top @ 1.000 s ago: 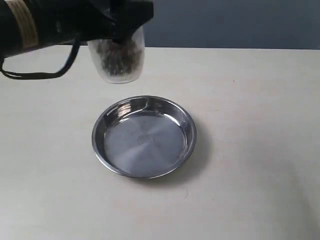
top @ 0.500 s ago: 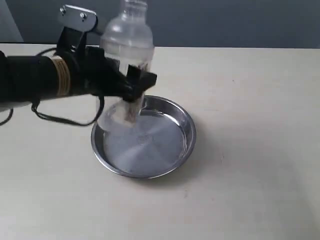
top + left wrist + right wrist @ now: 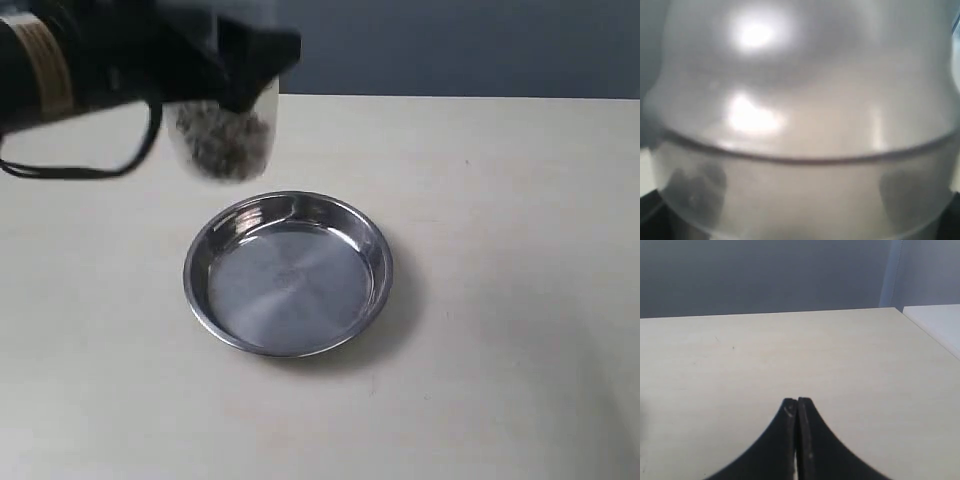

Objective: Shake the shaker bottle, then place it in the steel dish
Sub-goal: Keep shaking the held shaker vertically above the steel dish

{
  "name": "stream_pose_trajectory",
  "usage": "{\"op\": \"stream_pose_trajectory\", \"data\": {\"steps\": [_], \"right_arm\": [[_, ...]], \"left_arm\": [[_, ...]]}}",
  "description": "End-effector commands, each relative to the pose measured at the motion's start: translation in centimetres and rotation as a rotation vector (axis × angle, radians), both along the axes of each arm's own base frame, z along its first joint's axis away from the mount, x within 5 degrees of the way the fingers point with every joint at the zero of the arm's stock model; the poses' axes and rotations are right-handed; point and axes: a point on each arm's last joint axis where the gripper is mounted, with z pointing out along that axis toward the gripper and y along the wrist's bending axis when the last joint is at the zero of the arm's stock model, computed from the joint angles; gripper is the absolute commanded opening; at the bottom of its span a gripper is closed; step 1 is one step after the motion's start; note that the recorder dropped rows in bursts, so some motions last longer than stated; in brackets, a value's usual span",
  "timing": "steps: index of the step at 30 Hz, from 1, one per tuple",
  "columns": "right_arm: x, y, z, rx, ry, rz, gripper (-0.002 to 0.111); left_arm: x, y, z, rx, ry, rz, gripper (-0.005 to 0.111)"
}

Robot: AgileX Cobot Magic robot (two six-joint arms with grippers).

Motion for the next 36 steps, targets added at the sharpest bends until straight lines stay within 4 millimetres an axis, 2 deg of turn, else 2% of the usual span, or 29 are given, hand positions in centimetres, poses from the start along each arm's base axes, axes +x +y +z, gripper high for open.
{"op": "stream_pose_trajectory", "data": {"steps": [1, 2, 3, 4, 6, 7, 8, 9, 12, 13, 14, 17, 18, 19, 20, 21, 22, 23, 24, 25, 28, 29, 30, 31, 32, 33, 34, 35, 36], "right_arm": [[0.0, 0.0, 0.1, -0.005, -0.012, -0.006, -0.001], [0.0, 0.0, 0.1, -0.005, -0.012, -0.006, -0.001], [0.0, 0.0, 0.1, -0.005, -0.012, -0.006, -0.001], [0.0, 0.0, 0.1, -0.005, -0.012, -0.006, -0.001], [0.0, 0.0, 0.1, -0.005, -0.012, -0.006, -0.001], [0.0, 0.0, 0.1, -0.005, -0.012, -0.006, -0.001], [0.0, 0.0, 0.1, -0.005, -0.012, -0.006, -0.001], [0.0, 0.0, 0.1, -0.005, -0.012, -0.006, -0.001], [0.0, 0.0, 0.1, -0.005, -0.012, -0.006, -0.001], [0.0, 0.0, 0.1, -0.005, -0.012, -0.006, -0.001], [0.0, 0.0, 0.1, -0.005, -0.012, -0.006, -0.001], [0.0, 0.0, 0.1, -0.005, -0.012, -0.006, -0.001], [0.0, 0.0, 0.1, -0.005, -0.012, -0.006, -0.001], [0.0, 0.0, 0.1, -0.005, -0.012, -0.006, -0.001], [0.0, 0.0, 0.1, -0.005, -0.012, -0.006, -0.001], [0.0, 0.0, 0.1, -0.007, -0.012, -0.005, -0.001], [0.0, 0.0, 0.1, -0.007, -0.012, -0.005, -0.001], [0.0, 0.0, 0.1, -0.007, -0.012, -0.005, -0.001], [0.0, 0.0, 0.1, -0.007, -0.012, -0.005, -0.001], [0.0, 0.0, 0.1, -0.007, -0.012, -0.005, -0.001], [0.0, 0.0, 0.1, -0.007, -0.012, -0.005, -0.001], [0.0, 0.0, 0.1, -0.007, -0.012, -0.005, -0.001], [0.0, 0.0, 0.1, -0.007, -0.012, -0.005, -0.001], [0.0, 0.0, 0.1, -0.007, -0.012, -0.005, -0.001], [0.0, 0.0, 0.1, -0.007, -0.012, -0.005, -0.001], [0.0, 0.0, 0.1, -0.007, -0.012, -0.005, -0.001], [0.0, 0.0, 0.1, -0.007, -0.012, -0.005, -0.001], [0.0, 0.0, 0.1, -0.007, -0.012, -0.005, -0.001], [0.0, 0.0, 0.1, -0.007, -0.012, -0.005, -0.001]], "left_arm": [[0.1, -0.7, -6.2, 0.030, 0.194, -0.018, 0.000], [0.4, -0.8, -7.1, 0.035, 0.222, -0.017, 0.000], [0.5, -0.7, -6.3, 0.014, 0.188, -0.026, 0.000], [0.3, -0.6, -4.1, -0.023, 0.110, -0.040, 0.000], [-0.3, -0.2, 2.3, -0.068, -0.130, -0.068, 0.000], [-0.3, 0.1, 4.1, -0.066, -0.172, -0.040, 0.000], [-0.3, 0.3, 4.2, -0.052, -0.158, -0.013, 0.000], [-0.1, 0.0, 2.4, -0.020, -0.088, -0.002, 0.000], [0.4, -0.9, -6.5, 0.057, 0.198, -0.006, 0.000], [0.5, -1.0, -7.6, 0.054, 0.231, -0.011, 0.000], [0.4, -1.2, -7.0, 0.032, 0.201, -0.031, 0.000], [-0.1, -1.0, 0.9, -0.079, -0.083, -0.076, 0.000], [-0.2, -0.6, 2.7, -0.080, -0.133, -0.059, 0.000], [-0.2, -0.5, 2.9, -0.073, -0.130, -0.046, 0.000], [-0.1, -0.8, 1.4, -0.046, -0.077, -0.040, 0.000], [0.3, -1.4, -4.7, 0.027, 0.121, -0.037, 0.000], [0.6, -1.6, -7.3, 0.040, 0.204, -0.034, 0.000], [0.6, -1.7, -8.5, 0.034, 0.233, -0.044, 0.000], [0.5, -1.8, -8.0, 0.016, 0.210, -0.058, 0.000], [0.6, -1.7, -6.4, -0.022, 0.149, -0.069, 0.000], [0.3, -1.1, 1.7, -0.075, -0.131, -0.073, 0.000], [0.3, -1.2, 0.8, -0.046, -0.091, -0.063, 0.000], [0.7, -1.6, -3.3, 0.022, 0.051, -0.048, 0.000], [1.0, -1.8, -4.7, 0.031, 0.086, -0.057, 0.000], [1.2, -1.9, -2.3, -0.020, -0.003, -0.077, 0.000], [0.9, -1.3, 1.1, -0.050, -0.124, -0.073, 0.000], [0.6, -0.3, 6.1, -0.071, -0.253, -0.021, 0.000], [1.1, -0.1, 5.6, -0.073, -0.163, 0.040, 0.000], [1.5, -0.4, 2.6, -0.038, -0.038, 0.063, 0.000]]}}
